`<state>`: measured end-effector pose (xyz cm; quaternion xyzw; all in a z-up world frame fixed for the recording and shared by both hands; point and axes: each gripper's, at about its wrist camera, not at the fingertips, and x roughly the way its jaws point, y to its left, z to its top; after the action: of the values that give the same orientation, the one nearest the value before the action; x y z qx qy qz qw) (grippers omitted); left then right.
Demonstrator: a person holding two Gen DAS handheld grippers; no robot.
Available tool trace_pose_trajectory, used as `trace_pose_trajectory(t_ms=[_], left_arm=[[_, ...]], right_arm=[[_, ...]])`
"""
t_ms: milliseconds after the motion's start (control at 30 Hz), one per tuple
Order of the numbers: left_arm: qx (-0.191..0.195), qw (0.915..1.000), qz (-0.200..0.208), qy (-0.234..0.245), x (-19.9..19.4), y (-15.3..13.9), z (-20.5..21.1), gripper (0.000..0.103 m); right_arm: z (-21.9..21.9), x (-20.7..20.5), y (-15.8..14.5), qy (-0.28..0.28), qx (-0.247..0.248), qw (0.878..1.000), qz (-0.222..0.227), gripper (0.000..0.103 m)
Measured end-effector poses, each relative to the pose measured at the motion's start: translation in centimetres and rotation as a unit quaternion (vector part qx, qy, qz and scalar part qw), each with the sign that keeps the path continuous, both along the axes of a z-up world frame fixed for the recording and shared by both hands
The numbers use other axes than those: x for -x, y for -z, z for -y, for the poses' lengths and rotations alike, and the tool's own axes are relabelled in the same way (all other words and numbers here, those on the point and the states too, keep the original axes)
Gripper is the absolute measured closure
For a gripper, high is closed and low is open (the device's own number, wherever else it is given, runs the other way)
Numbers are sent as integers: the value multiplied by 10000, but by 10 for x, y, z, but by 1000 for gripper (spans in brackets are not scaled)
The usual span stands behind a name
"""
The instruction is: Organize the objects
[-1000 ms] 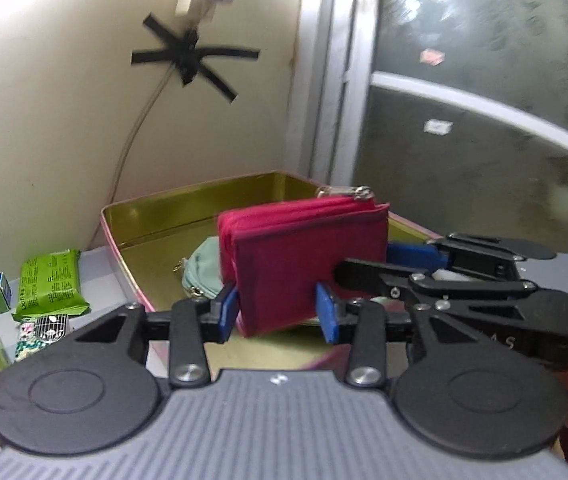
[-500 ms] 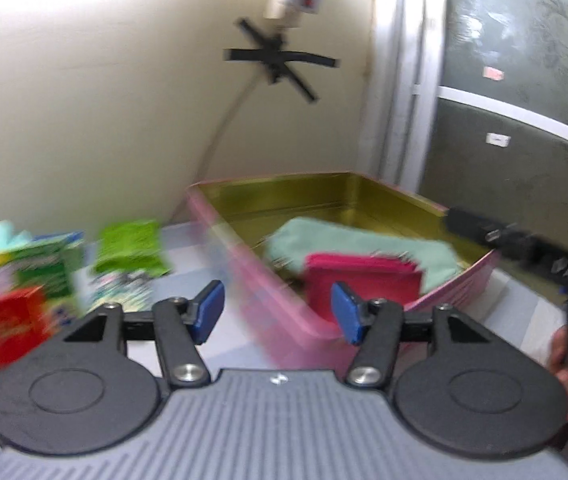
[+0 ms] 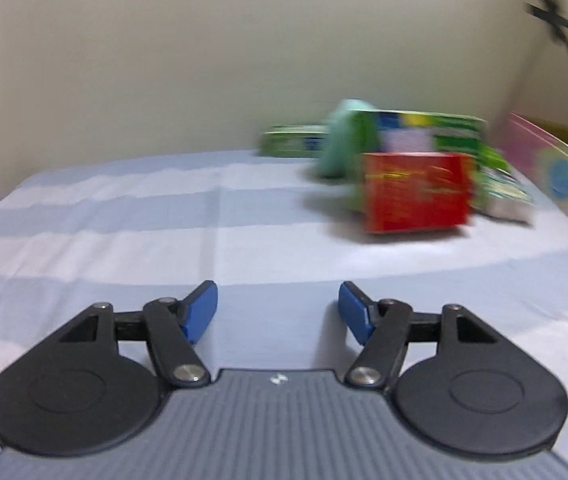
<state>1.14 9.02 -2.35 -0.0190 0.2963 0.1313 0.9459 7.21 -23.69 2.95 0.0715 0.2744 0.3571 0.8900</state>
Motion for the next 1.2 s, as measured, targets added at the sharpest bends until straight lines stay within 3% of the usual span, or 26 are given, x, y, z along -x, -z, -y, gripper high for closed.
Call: trace_pose_trajectory(t_ms=[67, 133, 367, 567, 767, 900, 1033, 1133, 1200], left_arm=[[477, 9987, 120, -146, 2, -1, -16, 34], [647, 9975, 212, -171, 3, -2, -21, 34], [813, 9963, 265, -67, 7, -1, -21, 29], [932, 9953, 271, 27, 3, 1, -22, 24], [940, 9952, 256, 55, 4, 0, -23, 23], [942, 9952, 262, 29, 5, 0, -22, 22], [963, 9950, 271, 41, 6, 0, -23, 22], [967, 9949, 272, 47, 6, -1, -23, 21], [977, 9948, 274, 53, 7, -2, -23, 21]], right_arm=[[-22, -13, 6, -183, 211, 9993, -236, 46], [-42, -28, 9, -245, 360, 9982, -412, 46], [-95, -73, 7, -29, 499, 9981, -362, 45], [-124, -110, -8, 244, 96, 9996, -112, 33], [-151, -130, -3, 244, 200, 9995, 4, 29], [-158, -120, 5, -60, 330, 9994, 25, 42], [-156, -101, 15, -429, 553, 9974, -197, 66], [-154, -78, 12, -721, 713, 9948, 20, 66], [-154, -67, 18, -872, 868, 9924, -62, 65]])
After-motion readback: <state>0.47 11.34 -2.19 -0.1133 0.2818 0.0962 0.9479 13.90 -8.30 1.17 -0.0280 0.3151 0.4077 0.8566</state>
